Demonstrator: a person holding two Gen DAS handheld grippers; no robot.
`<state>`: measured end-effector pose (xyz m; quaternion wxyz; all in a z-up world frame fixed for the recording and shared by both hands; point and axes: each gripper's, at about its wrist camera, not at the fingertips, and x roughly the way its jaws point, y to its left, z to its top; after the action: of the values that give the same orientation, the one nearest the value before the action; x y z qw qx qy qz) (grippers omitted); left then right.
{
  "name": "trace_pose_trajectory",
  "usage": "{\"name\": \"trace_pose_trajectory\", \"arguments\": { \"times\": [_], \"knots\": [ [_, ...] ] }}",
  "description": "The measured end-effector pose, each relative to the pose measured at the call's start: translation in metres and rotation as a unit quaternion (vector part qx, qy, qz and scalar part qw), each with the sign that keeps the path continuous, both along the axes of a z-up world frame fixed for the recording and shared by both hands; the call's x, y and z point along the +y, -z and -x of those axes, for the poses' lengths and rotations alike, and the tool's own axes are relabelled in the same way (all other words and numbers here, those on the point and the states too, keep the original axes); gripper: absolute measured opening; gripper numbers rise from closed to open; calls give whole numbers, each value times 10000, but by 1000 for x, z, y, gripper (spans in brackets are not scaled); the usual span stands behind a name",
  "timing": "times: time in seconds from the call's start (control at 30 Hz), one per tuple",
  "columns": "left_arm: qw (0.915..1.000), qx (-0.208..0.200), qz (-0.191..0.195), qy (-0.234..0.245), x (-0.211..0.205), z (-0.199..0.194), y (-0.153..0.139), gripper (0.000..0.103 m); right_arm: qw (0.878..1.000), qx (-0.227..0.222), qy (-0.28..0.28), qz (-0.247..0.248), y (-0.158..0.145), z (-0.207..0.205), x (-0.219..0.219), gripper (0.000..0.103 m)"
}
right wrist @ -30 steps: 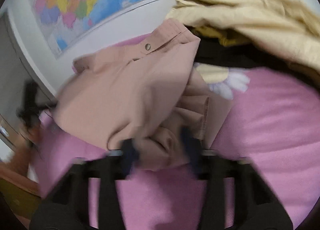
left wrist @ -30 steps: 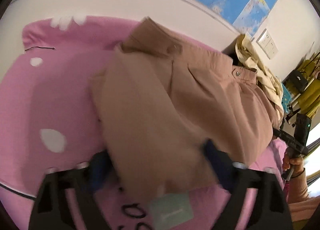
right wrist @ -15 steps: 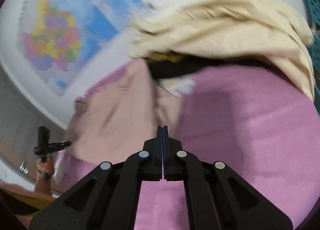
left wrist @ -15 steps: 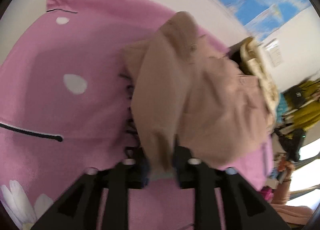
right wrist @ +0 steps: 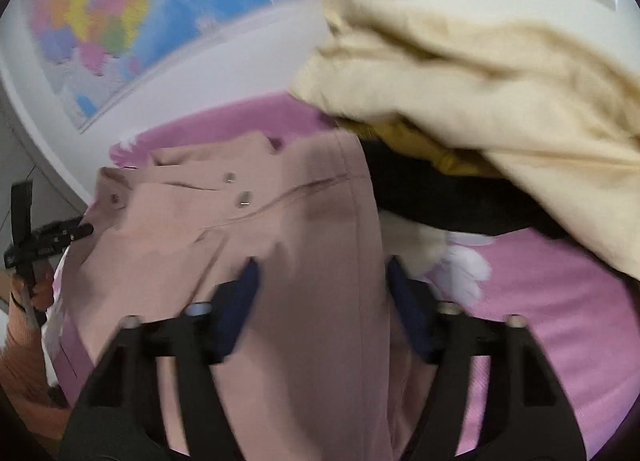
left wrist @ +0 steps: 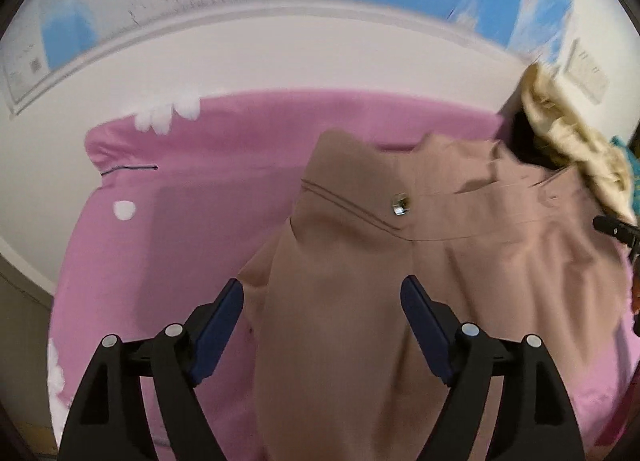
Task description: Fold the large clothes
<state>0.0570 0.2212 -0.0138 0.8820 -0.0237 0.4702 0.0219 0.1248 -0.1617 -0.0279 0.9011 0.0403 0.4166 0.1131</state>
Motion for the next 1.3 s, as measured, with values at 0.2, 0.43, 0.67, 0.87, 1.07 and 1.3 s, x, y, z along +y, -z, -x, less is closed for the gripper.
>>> {"name": "trace_pose_trajectory", "arguments": {
  "times": [0.2,0.43,0.67,0.87,1.07,1.3],
  "knots": [
    [9971,191,719,-149,15,-34,17,21,9963,-579,21,-629,-29,-9,-6,6],
    [9867,58,1397,-826,47,-62,11,12,9953,-222,224,-912,-10,-38,-16,7],
    [9910,86,1083,-783,41,-60,14,48,9948,-303,395,-884,-12,-43,-18,7],
    [9973,-185,517,-498,23,-49,-2,65,9977,-75,464,-479,-2,-61,-9,8],
    [9972,-320,320,-601,28,-29,-6,91,9966,-453,687,-95,-21,-23,-15,57],
    [9964,-595,172,-571,31,19,-14,96,9961,-872,34,133,-35,53,6,63]
  ]
}}
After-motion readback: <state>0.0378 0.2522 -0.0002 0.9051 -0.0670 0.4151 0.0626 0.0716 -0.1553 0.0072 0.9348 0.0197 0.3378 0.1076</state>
